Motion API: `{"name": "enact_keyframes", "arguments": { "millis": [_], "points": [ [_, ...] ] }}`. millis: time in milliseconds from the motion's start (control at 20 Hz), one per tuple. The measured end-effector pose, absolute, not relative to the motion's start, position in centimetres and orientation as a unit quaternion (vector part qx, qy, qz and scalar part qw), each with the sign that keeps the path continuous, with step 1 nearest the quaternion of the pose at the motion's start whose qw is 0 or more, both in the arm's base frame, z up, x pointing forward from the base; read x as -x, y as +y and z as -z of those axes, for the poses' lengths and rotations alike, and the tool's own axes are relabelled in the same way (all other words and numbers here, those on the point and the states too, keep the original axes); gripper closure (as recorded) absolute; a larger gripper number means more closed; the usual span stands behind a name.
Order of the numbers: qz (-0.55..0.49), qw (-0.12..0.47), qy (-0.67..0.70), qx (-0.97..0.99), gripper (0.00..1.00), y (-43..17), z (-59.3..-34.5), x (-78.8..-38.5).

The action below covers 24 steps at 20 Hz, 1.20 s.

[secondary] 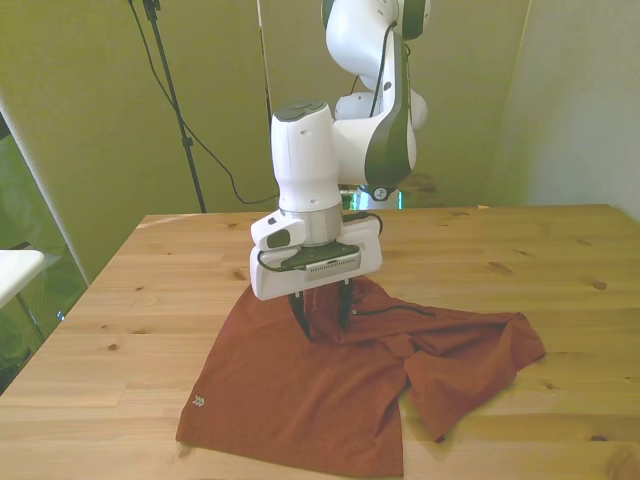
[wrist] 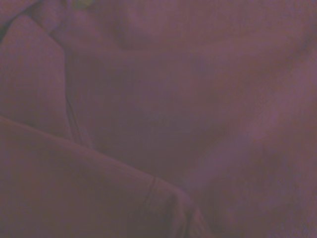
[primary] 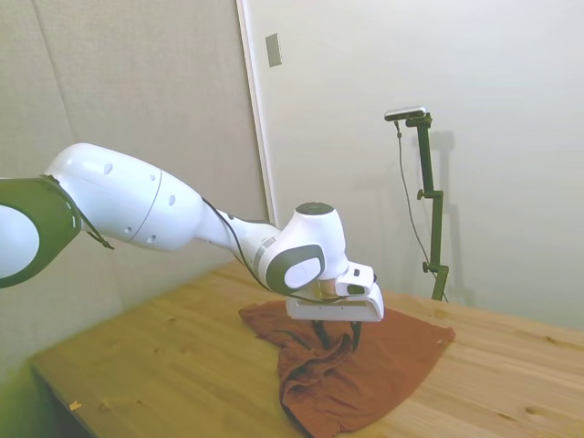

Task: Unfold the shorts

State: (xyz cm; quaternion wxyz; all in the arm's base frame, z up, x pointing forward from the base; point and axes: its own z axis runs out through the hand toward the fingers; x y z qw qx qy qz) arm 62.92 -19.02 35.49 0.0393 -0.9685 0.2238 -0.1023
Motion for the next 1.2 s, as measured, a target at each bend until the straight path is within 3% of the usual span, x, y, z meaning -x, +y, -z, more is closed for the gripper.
{"name": "enact_keyframes", "arguments": {
  "millis": [550, 750, 950, 1200],
  "points": [
    [0.097, 0.043, 0.231, 0.967, 1.00, -17.8, -36.5, -63.7],
    [0.104, 0.046, 0.217, 0.970, 1.00, -15.8, -38.0, -63.2],
    [0.109, 0.047, 0.173, 0.978, 1.00, -10.5, -40.3, -60.1],
    [0.102, 0.036, 0.075, 0.991, 1.00, -0.6, -41.9, -53.3]
  ]
}}
